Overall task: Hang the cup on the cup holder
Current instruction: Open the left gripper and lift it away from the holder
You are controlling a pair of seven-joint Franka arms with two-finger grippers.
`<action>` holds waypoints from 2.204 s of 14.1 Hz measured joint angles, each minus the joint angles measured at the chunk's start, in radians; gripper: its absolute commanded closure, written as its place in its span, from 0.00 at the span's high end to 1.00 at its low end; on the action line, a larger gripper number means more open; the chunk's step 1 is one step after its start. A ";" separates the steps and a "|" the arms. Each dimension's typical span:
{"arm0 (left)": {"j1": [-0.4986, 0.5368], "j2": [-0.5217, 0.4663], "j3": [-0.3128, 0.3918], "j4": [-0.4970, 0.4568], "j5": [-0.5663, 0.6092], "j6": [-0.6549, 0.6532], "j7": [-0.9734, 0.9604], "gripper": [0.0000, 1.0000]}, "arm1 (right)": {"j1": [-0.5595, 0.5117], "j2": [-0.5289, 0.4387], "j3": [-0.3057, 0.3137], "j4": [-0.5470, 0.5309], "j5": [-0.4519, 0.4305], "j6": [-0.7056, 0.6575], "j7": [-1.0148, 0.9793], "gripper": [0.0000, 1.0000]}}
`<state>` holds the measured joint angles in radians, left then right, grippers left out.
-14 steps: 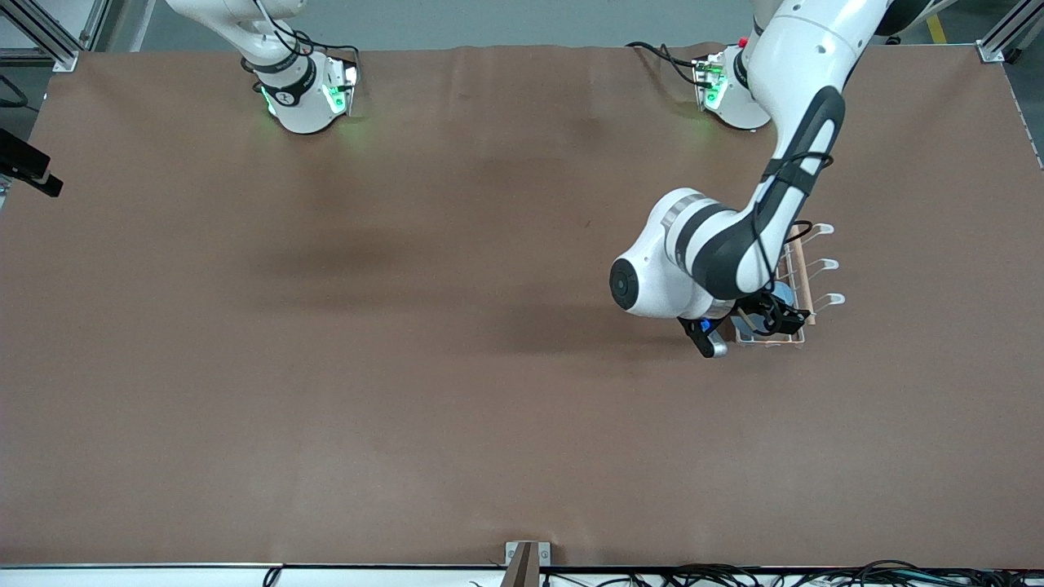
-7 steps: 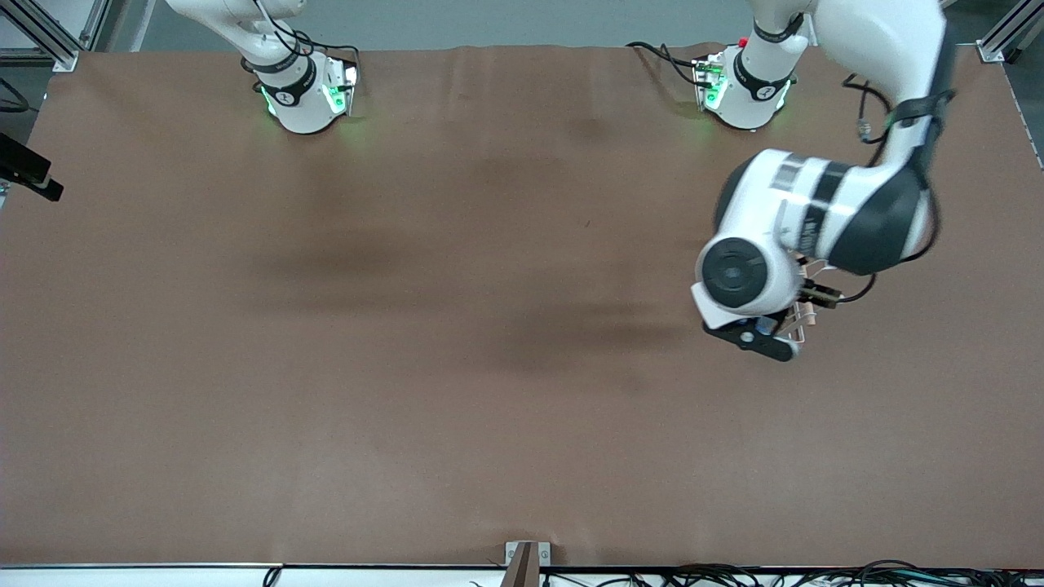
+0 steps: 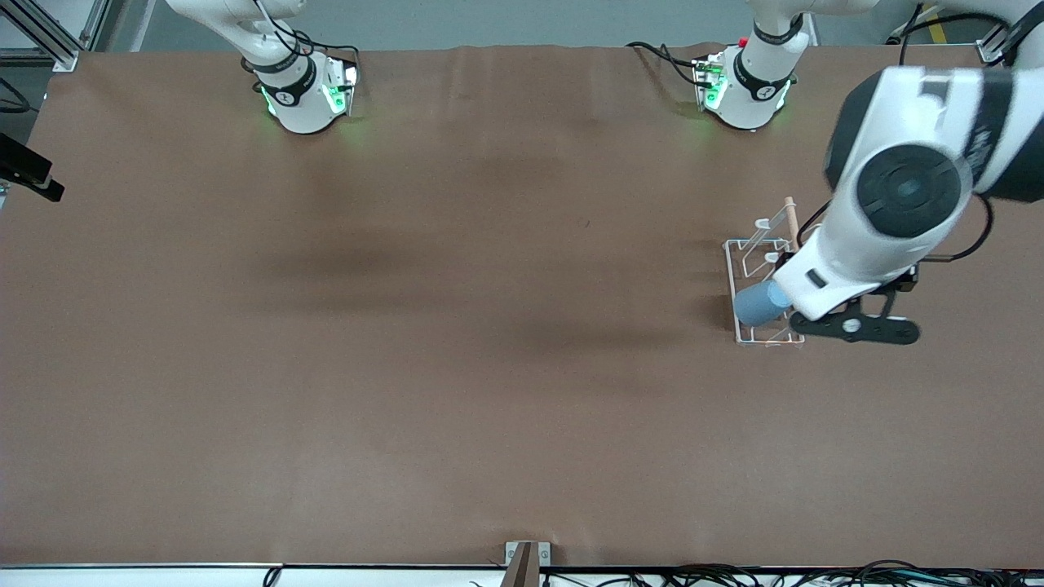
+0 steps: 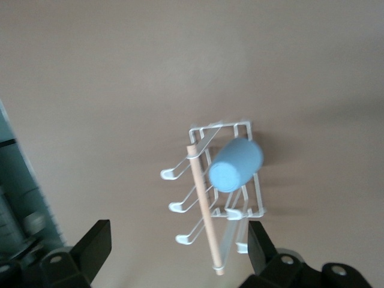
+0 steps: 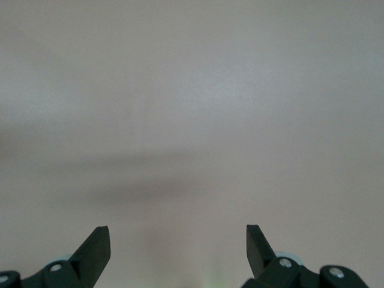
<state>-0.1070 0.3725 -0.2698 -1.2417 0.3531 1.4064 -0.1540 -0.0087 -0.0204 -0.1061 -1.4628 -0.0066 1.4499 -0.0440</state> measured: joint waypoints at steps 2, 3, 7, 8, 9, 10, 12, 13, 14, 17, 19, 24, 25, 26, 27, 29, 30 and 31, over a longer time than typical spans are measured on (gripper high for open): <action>0.058 -0.045 0.000 0.003 -0.078 0.007 0.000 1.00 | 0.000 0.000 0.000 0.000 0.000 0.000 0.000 1.00; 0.084 -0.066 0.000 0.004 -0.103 0.008 0.001 1.00 | 0.000 0.000 0.000 0.000 0.000 0.000 0.000 1.00; 0.125 -0.144 0.001 0.005 -0.178 0.008 0.003 1.00 | 0.002 0.002 0.000 0.000 0.000 0.005 0.000 1.00; 0.133 -0.163 0.003 0.003 -0.211 0.008 0.001 1.00 | 0.003 0.003 0.000 0.000 0.000 0.007 0.000 1.00; 0.140 -0.185 0.013 -0.004 -0.243 0.007 0.000 1.00 | 0.003 0.004 0.000 0.000 0.000 0.008 0.000 1.00; 0.143 -0.210 0.032 -0.019 -0.264 0.006 0.000 1.00 | 0.003 0.004 0.000 0.000 0.000 0.009 0.000 1.00; 0.143 -0.268 0.078 -0.070 -0.302 0.004 0.001 1.00 | 0.004 0.004 0.000 0.000 0.000 0.009 0.000 1.00; 0.142 -0.298 0.100 -0.102 -0.320 0.004 0.002 1.00 | 0.004 0.005 0.000 0.000 0.000 0.009 0.000 1.00; 0.138 -0.327 0.123 -0.135 -0.335 0.004 0.005 1.00 | 0.005 0.005 0.000 0.000 0.000 0.009 0.000 1.00; 0.130 -0.395 0.159 -0.235 -0.350 0.014 0.034 1.00 | 0.005 0.005 0.000 0.000 0.000 0.010 0.000 1.00; 0.130 -0.428 0.160 -0.301 -0.350 0.051 0.063 1.00 | 0.005 0.005 0.000 0.000 0.000 0.010 0.000 1.00; 0.130 -0.477 0.159 -0.394 -0.350 0.084 0.078 1.00 | 0.004 0.005 -0.003 0.000 0.000 0.011 0.000 1.00; 0.129 -0.480 0.157 -0.397 -0.350 0.089 0.079 1.00 | 0.004 0.005 -0.003 0.000 0.000 0.011 0.000 1.00; 0.129 -0.481 0.155 -0.397 -0.350 0.093 0.079 1.00 | 0.005 0.005 -0.003 0.000 0.000 0.011 0.000 1.00; 0.129 -0.481 0.154 -0.397 -0.350 0.096 0.079 1.00 | 0.005 0.005 -0.003 0.000 0.000 0.011 0.000 1.00; 0.129 -0.481 0.153 -0.396 -0.350 0.100 0.079 1.00 | 0.005 0.006 -0.003 0.000 0.000 0.015 0.000 1.00; 0.129 -0.481 0.154 -0.395 -0.350 0.100 0.079 1.00 | 0.005 0.006 -0.003 0.000 0.000 0.017 0.000 1.00; 0.129 -0.481 0.154 -0.393 -0.350 0.100 0.079 1.00 | 0.005 0.007 -0.003 0.000 0.000 0.017 0.000 1.00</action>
<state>0.0224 -0.1087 -0.1160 -1.6349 0.0032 1.5066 -0.0752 -0.0042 -0.0131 -0.1092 -1.4631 -0.0066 1.4668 -0.0440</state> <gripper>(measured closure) 0.000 0.000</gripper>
